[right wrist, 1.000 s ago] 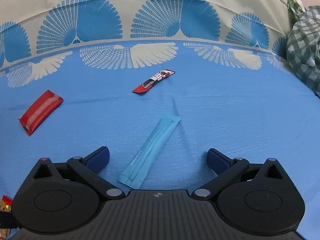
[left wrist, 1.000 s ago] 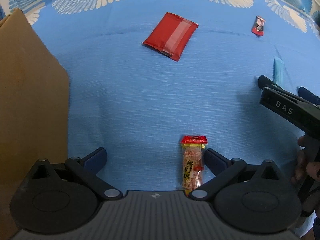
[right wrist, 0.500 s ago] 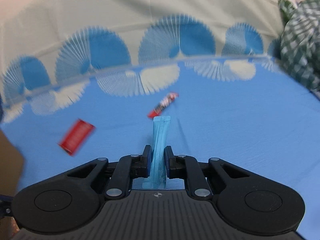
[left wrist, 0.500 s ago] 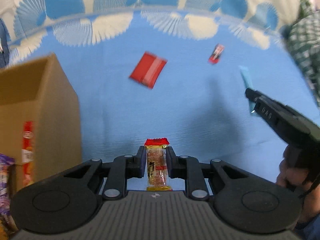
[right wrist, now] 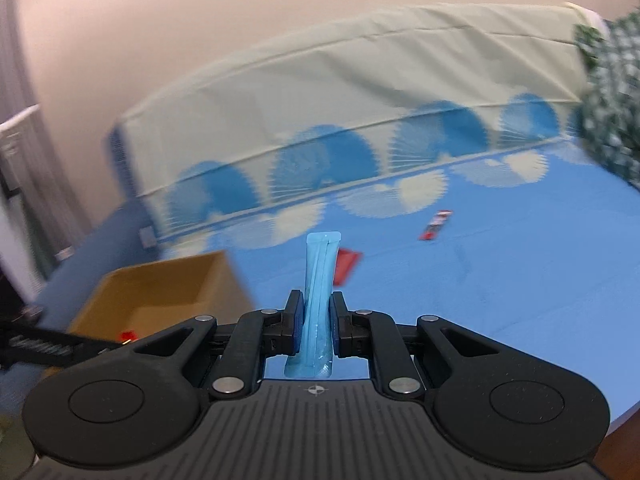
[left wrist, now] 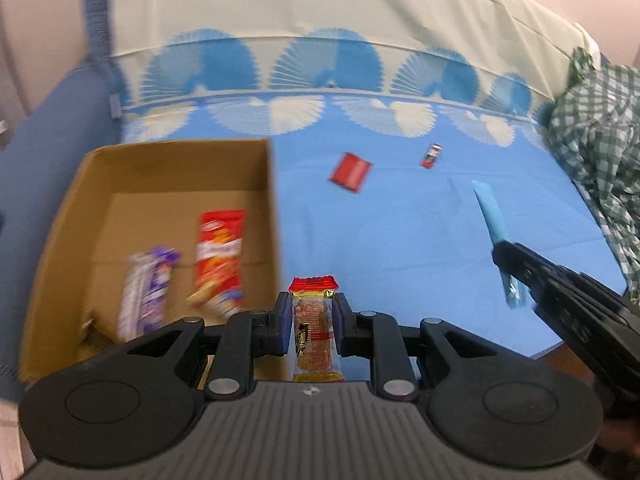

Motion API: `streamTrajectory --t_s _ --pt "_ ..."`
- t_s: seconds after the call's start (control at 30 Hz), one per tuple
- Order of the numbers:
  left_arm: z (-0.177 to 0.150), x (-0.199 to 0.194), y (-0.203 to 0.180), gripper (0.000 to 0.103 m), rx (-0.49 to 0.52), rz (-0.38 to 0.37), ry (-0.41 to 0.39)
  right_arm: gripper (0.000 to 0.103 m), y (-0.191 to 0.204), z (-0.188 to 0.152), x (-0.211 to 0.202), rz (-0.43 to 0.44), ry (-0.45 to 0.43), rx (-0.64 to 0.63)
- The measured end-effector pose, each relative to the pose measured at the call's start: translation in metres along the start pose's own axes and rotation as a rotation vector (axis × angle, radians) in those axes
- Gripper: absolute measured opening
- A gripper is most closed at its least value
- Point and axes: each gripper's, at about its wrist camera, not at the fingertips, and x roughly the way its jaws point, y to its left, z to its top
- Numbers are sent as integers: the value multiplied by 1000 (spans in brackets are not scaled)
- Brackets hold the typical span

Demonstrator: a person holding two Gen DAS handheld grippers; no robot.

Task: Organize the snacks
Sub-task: 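Carry both held snacks over the cardboard box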

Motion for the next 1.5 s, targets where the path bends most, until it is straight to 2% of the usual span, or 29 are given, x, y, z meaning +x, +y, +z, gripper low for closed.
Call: streamTrajectory --t_s 0.27,0.43,0.6,0.9,1.5 --pt "-67 -67 62 23 -97 86 -23 15 86 -31 -58 186 61 -87" --pt "-94 -99 92 23 -144 118 -70 15 124 -47 -77 241 82 -170" --pt "-106 -116 107 23 -180 114 -103 15 145 -50 -98 240 56 -221" --pt "-110 -124 106 23 -184 93 -141 15 160 -54 -111 225 37 -281" --pt "-106 -110 111 23 -187 94 -104 15 161 -55 -98 212 75 -276"
